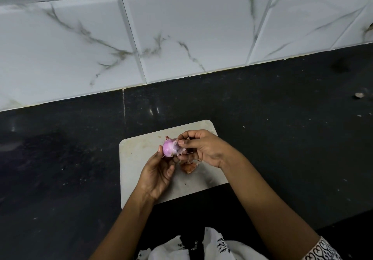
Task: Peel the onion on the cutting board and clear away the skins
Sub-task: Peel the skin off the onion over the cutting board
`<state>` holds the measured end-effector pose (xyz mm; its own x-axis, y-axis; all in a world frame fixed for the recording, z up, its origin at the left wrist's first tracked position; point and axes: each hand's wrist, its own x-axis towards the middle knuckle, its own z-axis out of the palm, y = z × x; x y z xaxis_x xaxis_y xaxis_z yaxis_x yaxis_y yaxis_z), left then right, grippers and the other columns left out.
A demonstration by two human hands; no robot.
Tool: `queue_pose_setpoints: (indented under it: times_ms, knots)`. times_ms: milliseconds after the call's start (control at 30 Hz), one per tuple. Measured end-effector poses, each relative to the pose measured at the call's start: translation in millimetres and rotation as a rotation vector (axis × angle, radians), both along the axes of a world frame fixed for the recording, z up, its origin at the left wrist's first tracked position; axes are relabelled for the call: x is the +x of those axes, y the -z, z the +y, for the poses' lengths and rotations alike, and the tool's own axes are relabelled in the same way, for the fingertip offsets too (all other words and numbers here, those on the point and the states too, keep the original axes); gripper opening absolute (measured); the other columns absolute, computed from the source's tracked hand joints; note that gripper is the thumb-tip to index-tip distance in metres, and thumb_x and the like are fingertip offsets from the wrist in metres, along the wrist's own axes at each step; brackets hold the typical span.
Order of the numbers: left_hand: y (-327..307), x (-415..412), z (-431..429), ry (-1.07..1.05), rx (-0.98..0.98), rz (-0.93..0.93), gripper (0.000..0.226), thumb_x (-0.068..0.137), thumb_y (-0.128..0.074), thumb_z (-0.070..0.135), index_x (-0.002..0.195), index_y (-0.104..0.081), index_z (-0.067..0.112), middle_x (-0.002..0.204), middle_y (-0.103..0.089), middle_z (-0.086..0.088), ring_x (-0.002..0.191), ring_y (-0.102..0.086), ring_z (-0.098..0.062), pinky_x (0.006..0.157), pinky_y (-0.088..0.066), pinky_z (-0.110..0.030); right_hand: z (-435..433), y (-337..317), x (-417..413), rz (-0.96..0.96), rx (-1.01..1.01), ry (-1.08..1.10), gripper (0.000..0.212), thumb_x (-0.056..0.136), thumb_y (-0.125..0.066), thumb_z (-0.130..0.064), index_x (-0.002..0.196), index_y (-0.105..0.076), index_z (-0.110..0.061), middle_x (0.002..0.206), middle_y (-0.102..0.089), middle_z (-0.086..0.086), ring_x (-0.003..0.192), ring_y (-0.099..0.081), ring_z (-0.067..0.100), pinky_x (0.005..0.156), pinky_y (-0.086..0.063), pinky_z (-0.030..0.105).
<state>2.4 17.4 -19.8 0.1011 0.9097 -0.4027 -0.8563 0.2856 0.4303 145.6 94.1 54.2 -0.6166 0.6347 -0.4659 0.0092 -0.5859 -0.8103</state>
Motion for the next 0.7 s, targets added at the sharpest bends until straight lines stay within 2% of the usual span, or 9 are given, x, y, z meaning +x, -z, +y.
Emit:
queue_pose_setpoints:
  times_ms: [100,200,267,367,467,533,633,700]
  knots:
    - [-3,3,1,0.011,0.011,-0.052,0.062,0.037,-0.097,0.025,0.092,-0.076,0.008,0.087,-0.071,-0.018,0.058,-0.070,-0.021,0.042,-0.054,-0.021,-1,-2,3,0.066,-0.099,0.012,0.012,0.091,-0.050,0.002,0.086,-0.060,-0.004,0.075,-0.065,0.010,0.060,-0.068,0.016,0.056,-0.058,0.024]
    - [-1,2,1,0.001,0.011,-0.064,0.062,0.038,-0.096,0.025,0.094,-0.076,0.010,0.092,-0.072,-0.016,0.063,-0.072,-0.020,0.046,-0.055,-0.020,-3,-1,5,0.091,-0.107,0.019,0.014,0.094,-0.045,-0.001,0.090,-0.058,-0.004,0.073,-0.066,0.008,0.061,-0.068,0.012,0.054,-0.057,0.022]
    - [0,0,1,0.005,0.015,-0.059,0.061,0.042,-0.095,0.027,0.097,-0.076,0.012,0.095,-0.073,-0.015,0.068,-0.072,-0.020,0.049,-0.056,-0.020,-2,-1,6,0.057,-0.061,0.023,0.013,0.094,-0.046,-0.002,0.090,-0.057,-0.006,0.078,-0.064,0.010,0.060,-0.067,0.010,0.051,-0.055,0.020]
    - [-4,0,0,0.041,0.038,-0.009,0.059,0.046,-0.093,0.033,0.100,-0.075,0.014,0.093,-0.072,-0.014,0.071,-0.072,-0.020,0.044,-0.054,-0.021,-4,-2,3,-0.035,0.055,0.032,0.012,0.094,-0.047,-0.001,0.090,-0.056,-0.008,0.081,-0.061,0.011,0.057,-0.064,0.011,0.049,-0.054,0.019]
    - [-12,1,2,0.067,0.056,0.108,0.060,0.049,-0.088,0.046,0.098,-0.075,0.016,0.091,-0.070,-0.011,0.067,-0.068,-0.018,0.043,-0.051,-0.020,-8,-2,-3,-0.128,0.182,0.033,0.017,0.094,-0.045,0.000,0.097,-0.059,-0.008,0.087,-0.061,0.011,0.062,-0.062,0.014,0.052,-0.056,0.021]
    - [-16,2,5,0.056,0.064,0.197,0.059,0.048,-0.089,0.047,0.096,-0.075,0.016,0.089,-0.069,-0.008,0.063,-0.065,-0.014,0.042,-0.050,-0.019,-11,-2,-7,-0.144,0.214,0.066,0.018,0.094,-0.045,0.000,0.095,-0.061,-0.007,0.092,-0.061,0.010,0.067,-0.060,0.014,0.057,-0.058,0.023]
    - [-15,1,7,0.023,0.066,0.258,0.062,0.047,-0.090,0.042,0.099,-0.071,0.013,0.087,-0.069,-0.007,0.062,-0.064,-0.011,0.045,-0.051,-0.019,-16,-1,-10,-0.151,0.243,0.121,0.005,0.090,-0.057,-0.010,0.093,-0.062,-0.009,0.093,-0.063,0.007,0.075,-0.063,0.013,0.062,-0.058,0.024]
    - [-15,0,7,-0.002,0.069,0.246,0.063,0.053,-0.088,0.040,0.105,-0.068,0.012,0.094,-0.070,-0.008,0.070,-0.067,-0.012,0.049,-0.054,-0.020,-17,5,-8,-0.276,0.400,0.124,0.018,0.080,-0.072,-0.020,0.093,-0.061,-0.013,0.086,-0.065,0.001,0.076,-0.064,0.010,0.063,-0.056,0.023]
